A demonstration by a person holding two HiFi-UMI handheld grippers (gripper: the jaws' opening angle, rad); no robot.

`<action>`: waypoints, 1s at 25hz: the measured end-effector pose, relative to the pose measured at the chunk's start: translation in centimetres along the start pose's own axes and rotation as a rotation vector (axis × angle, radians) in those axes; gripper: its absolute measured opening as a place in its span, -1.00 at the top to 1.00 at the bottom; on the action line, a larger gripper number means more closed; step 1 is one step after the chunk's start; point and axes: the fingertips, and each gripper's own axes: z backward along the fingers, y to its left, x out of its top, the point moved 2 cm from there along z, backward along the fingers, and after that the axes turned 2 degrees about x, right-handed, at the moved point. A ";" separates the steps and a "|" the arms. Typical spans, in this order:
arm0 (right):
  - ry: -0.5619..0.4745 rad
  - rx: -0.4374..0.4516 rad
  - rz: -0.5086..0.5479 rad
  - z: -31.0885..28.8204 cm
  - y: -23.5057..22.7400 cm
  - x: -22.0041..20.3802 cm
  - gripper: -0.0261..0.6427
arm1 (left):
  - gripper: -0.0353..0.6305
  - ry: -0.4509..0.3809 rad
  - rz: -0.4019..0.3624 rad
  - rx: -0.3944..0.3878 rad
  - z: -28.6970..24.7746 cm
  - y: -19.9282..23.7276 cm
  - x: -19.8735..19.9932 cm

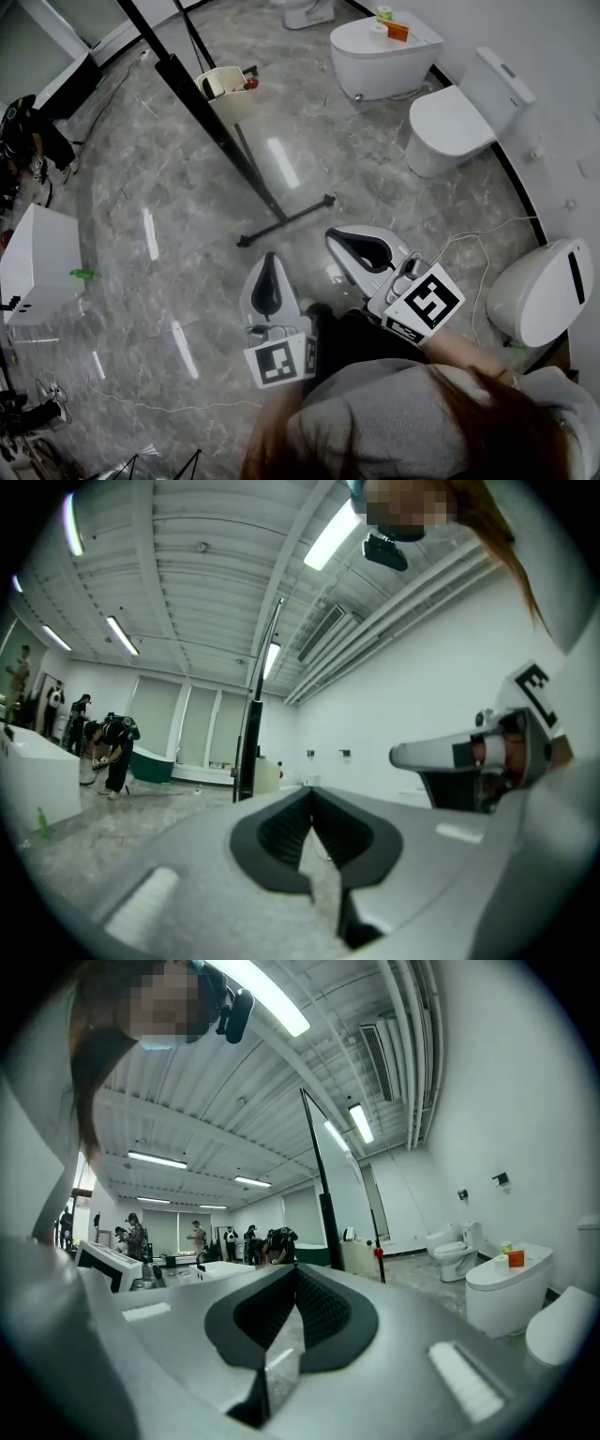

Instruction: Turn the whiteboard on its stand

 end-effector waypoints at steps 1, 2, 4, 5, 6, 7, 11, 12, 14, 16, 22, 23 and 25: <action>0.010 0.004 -0.006 0.6 0.2 -0.3 0.91 | 0.89 0.007 0.006 -0.002 0.4 -0.5 0.0; 0.016 0.007 -0.010 1.0 0.5 -0.4 0.91 | 0.89 0.010 0.007 -0.002 0.8 -0.8 0.0; 0.019 0.010 -0.011 1.6 1.1 -0.4 0.91 | 0.89 0.007 -0.005 -0.009 1.3 -1.0 0.3; 0.019 0.010 -0.005 1.7 1.3 -0.3 0.91 | 0.89 0.003 -0.009 -0.016 1.4 -1.1 0.5; 0.018 0.009 0.003 1.8 1.6 -0.1 0.91 | 0.89 0.000 -0.008 -0.023 1.5 -1.2 0.6; 0.014 0.009 0.011 1.8 1.8 0.1 0.91 | 0.89 -0.004 -0.003 -0.028 1.6 -1.2 0.8; -0.008 0.014 0.041 1.6 3.2 1.0 0.91 | 0.89 -0.030 -0.004 -0.050 2.4 -1.1 1.9; -0.011 0.012 0.050 1.5 3.6 1.1 0.91 | 0.89 -0.037 -0.006 -0.051 2.6 -1.0 2.2; -0.015 0.008 0.056 1.2 4.1 1.2 0.91 | 0.89 -0.048 -0.008 -0.045 2.7 -0.7 2.8; -0.016 0.004 0.064 0.9 4.4 1.2 0.91 | 0.89 -0.054 -0.013 -0.041 2.8 -0.3 3.0; -0.015 -0.005 0.084 0.2 5.2 1.2 0.91 | 0.89 -0.052 -0.013 -0.043 3.5 0.4 3.2; -0.016 -0.005 0.086 0.1 5.3 1.3 0.91 | 0.89 -0.054 -0.015 -0.044 3.6 0.5 3.3; -0.019 -0.002 0.086 0.0 5.5 1.3 0.91 | 0.89 -0.055 -0.018 -0.049 3.7 0.6 3.3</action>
